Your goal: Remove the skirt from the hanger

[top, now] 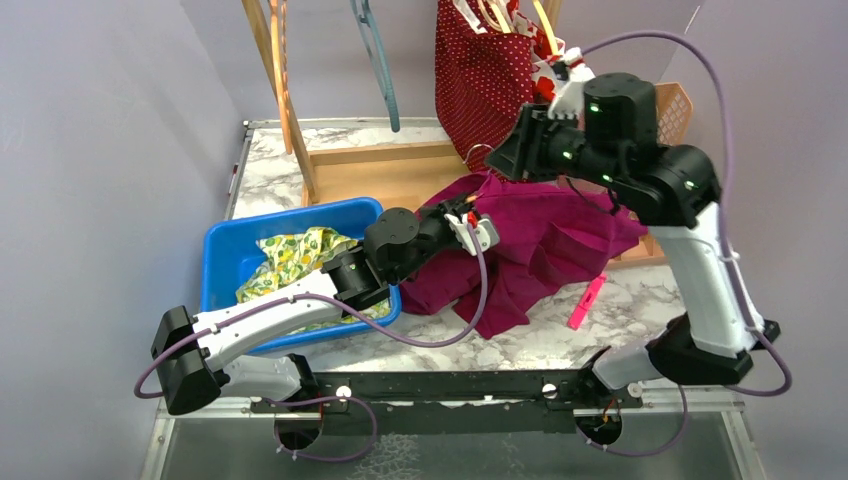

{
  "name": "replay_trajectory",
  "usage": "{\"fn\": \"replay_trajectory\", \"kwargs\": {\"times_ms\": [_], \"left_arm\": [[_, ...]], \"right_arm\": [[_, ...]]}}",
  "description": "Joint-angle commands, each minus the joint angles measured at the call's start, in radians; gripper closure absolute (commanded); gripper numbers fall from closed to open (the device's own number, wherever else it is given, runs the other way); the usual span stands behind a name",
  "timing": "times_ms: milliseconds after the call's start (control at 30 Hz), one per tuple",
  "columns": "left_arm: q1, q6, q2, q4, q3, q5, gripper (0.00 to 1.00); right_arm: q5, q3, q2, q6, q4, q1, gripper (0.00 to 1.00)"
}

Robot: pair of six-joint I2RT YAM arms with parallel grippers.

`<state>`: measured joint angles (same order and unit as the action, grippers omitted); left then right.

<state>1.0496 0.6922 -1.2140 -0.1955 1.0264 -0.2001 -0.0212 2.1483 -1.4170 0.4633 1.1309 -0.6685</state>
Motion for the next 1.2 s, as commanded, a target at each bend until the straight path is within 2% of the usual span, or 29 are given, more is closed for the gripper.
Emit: {"fn": "replay_trajectory", "kwargs": {"times_ms": [0,133,267,367,433,500,533,567,600,700,800,833,967,1100,1167], "left_arm": [[0.008,-0.021,0.058,-0.118,0.039,0.034,1.0],[0.011,-0.028,0.062,-0.095,0.045,0.039,1.0],[0.013,-0.024,0.058,-0.092,0.055,0.023,1.0],[0.015,-0.028,0.049,-0.085,0.068,0.027,1.0],[0.017,-0.034,0.042,-0.07,0.082,0.034,1.0],[0.025,-0.047,0.036,-0.056,0.094,0.034,1.0],[0.027,-0.058,0.034,-0.044,0.102,0.032,1.0],[0.028,-0.077,0.032,-0.028,0.111,0.025,1.0],[0.029,-0.104,0.03,-0.004,0.125,0.016,0.97],[0.03,-0.24,0.032,0.095,0.178,-0.022,0.57],[0.03,-0.402,0.043,0.233,0.24,-0.029,0.28],[0.03,-0.469,0.047,0.275,0.268,-0.049,0.22],[0.029,-0.77,0.072,0.431,0.322,-0.141,0.17],[0.028,-1.03,0.064,0.579,0.376,-0.233,0.17],[0.025,-1.119,0.059,0.603,0.383,-0.257,0.17]], "right_arm": [[0.107,-0.026,-0.064,-0.082,-0.103,-0.003,0.51],[0.13,-0.111,-0.063,-0.138,-0.183,-0.003,0.52],[0.19,-0.14,-0.069,-0.144,-0.186,-0.003,0.56],[0.209,-0.187,-0.047,-0.169,-0.245,-0.003,0.62],[0.191,-0.262,-0.017,-0.196,-0.347,-0.003,0.69],[0.149,-0.351,0.017,-0.221,-0.471,-0.003,0.81],[0.139,-0.404,0.038,-0.239,-0.569,-0.003,0.94],[0.151,-0.454,0.064,-0.251,-0.629,-0.003,0.99],[0.183,-0.497,0.091,-0.253,-0.678,-0.003,0.99],[0.286,-0.613,0.192,-0.271,-0.793,-0.003,0.99],[0.314,-0.653,0.258,-0.319,-0.823,-0.003,0.99],[0.32,-0.663,0.277,-0.332,-0.821,-0.003,0.99],[0.29,-0.724,0.371,-0.386,-0.827,-0.003,0.99],[0.167,-0.818,0.503,-0.455,-0.88,-0.003,0.99],[0.091,-0.862,0.547,-0.488,-0.909,-0.003,0.99]]}}
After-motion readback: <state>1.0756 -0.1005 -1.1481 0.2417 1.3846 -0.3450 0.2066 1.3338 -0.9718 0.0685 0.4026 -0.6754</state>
